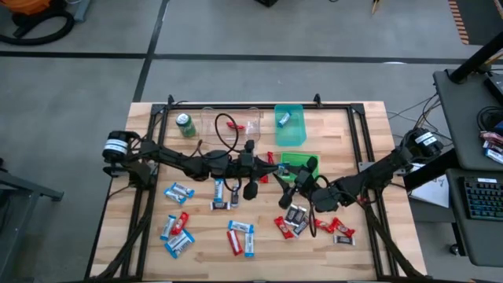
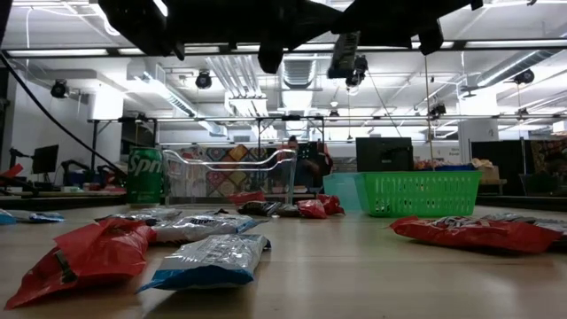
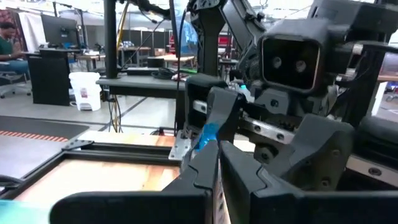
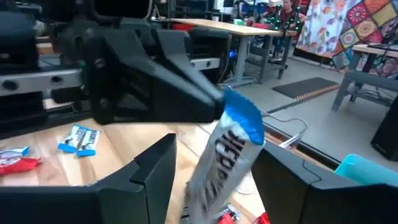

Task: Sort candy
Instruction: Put the white chocolate bar into the blue bin, then put the brown chocolate bar into the green bin

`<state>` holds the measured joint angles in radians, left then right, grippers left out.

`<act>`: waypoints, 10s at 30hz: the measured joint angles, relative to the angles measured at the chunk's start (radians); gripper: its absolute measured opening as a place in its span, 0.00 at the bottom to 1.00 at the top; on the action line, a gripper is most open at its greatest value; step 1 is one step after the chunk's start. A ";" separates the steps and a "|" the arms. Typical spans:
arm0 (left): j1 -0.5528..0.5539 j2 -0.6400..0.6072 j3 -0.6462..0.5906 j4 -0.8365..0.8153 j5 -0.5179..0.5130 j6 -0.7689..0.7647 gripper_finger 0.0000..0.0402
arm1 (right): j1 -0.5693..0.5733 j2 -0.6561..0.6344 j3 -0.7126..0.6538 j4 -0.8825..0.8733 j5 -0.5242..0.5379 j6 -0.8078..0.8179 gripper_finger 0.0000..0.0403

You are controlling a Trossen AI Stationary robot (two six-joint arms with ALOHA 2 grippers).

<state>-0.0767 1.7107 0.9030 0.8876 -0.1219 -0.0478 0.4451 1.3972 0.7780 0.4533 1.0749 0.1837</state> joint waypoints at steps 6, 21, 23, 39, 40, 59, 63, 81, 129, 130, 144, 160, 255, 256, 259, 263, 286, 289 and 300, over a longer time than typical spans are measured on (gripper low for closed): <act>-0.009 0.000 -0.001 -0.001 0.001 -0.003 0.00 | -0.007 0.005 0.000 -0.007 -0.002 -0.026 0.33; -0.019 -0.066 -0.002 -0.162 0.001 0.018 0.00 | -0.012 -0.056 0.000 -0.088 -0.016 -0.079 0.04; -0.017 -0.099 -0.002 -0.246 -0.022 0.053 0.00 | -0.024 -0.091 0.000 -0.142 -0.016 -0.065 0.04; -0.018 -0.375 -0.002 -1.020 -0.288 -0.083 0.00 | -0.519 -0.189 0.000 -0.546 -0.317 0.132 0.03; -0.018 -0.380 -0.002 -1.067 -0.287 -0.113 0.00 | -0.548 -0.183 0.000 -0.545 -0.338 0.134 0.03; -0.034 -0.372 -0.002 -1.499 -0.252 -0.454 0.00 | -0.723 -0.131 0.000 -0.552 -0.482 0.184 0.32; -0.061 -0.372 -0.002 -1.496 -0.218 -0.478 0.00 | -0.707 -0.133 0.000 -0.552 -0.514 0.185 0.37; -0.195 -0.366 -0.002 -1.307 -0.211 -0.886 0.28 | -0.386 -0.214 0.000 -0.552 -0.560 0.183 0.36; -0.234 0.217 0.244 -1.479 -0.303 -1.058 0.47 | -0.316 -0.227 0.000 -0.565 -0.555 0.199 0.35; -0.234 0.217 0.244 -1.478 -0.303 -1.053 0.45 | -0.316 -0.227 0.000 -0.568 -0.555 0.199 0.35; -0.232 0.188 0.240 -1.452 -0.248 -0.870 0.03 | -0.255 -0.230 0.000 -0.568 -0.554 0.177 0.35; -0.238 -0.047 0.230 -0.958 0.059 -0.192 0.01 | -0.034 -0.211 0.000 -0.552 -0.555 0.064 0.35; -0.143 -0.097 0.206 -1.646 -0.107 -0.598 0.33 | -0.223 -0.126 0.053 -1.099 -0.418 0.722 0.30; -0.154 -0.096 0.206 -1.660 -0.106 -0.590 0.33 | -0.223 -0.126 0.053 -1.099 -0.418 0.721 0.31; -0.196 -0.094 0.200 -1.679 -0.083 -0.529 0.32 | -0.223 -0.126 0.053 -1.098 -0.418 0.713 0.32; -0.264 -0.094 0.183 -1.678 -0.010 -0.388 0.32 | -0.223 -0.126 0.053 -1.090 -0.418 0.695 0.33; -0.345 0.021 0.159 -1.657 -0.027 -0.399 0.41 | -0.223 -0.126 0.051 -1.062 -0.419 0.669 0.35; -0.346 0.038 0.157 -1.656 -0.028 -0.399 0.44 | -0.223 -0.126 0.051 -1.061 -0.419 0.669 0.35; -0.348 0.110 0.152 -1.656 -0.047 -0.377 0.45 | -0.219 -0.126 0.051 -1.061 -0.422 0.670 0.34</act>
<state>-0.4243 1.8207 1.0554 -0.7686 -0.1686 -0.4249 0.2261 1.2713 0.8291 -0.6081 0.6531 0.8533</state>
